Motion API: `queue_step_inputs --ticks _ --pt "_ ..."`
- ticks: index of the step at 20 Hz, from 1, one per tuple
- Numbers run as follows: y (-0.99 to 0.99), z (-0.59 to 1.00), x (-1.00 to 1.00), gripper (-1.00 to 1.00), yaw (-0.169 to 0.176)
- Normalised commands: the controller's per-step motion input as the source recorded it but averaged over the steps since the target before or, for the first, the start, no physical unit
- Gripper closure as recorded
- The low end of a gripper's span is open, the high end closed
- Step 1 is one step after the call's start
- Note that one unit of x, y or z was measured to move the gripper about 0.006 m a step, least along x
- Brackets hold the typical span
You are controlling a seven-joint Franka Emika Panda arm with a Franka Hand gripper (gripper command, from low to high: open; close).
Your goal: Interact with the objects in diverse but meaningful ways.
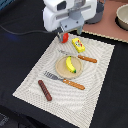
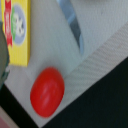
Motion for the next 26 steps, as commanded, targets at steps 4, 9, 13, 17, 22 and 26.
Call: queue_step_inputs --ticks 4,9,13,17,22,26 --pt "0.45 -0.08 -0.58 -1.0 -0.089" --pt "0.21 -0.25 -0.29 -1.0 -0.134" --pt "0.01 -0.39 -0.14 -1.0 -0.208" --pt "0.01 -0.46 -0.28 -1.0 -0.148" --pt "0.06 -0.49 -0.36 -1.0 -0.045" --pt "0.11 -0.47 -0.42 -1.0 -0.001"
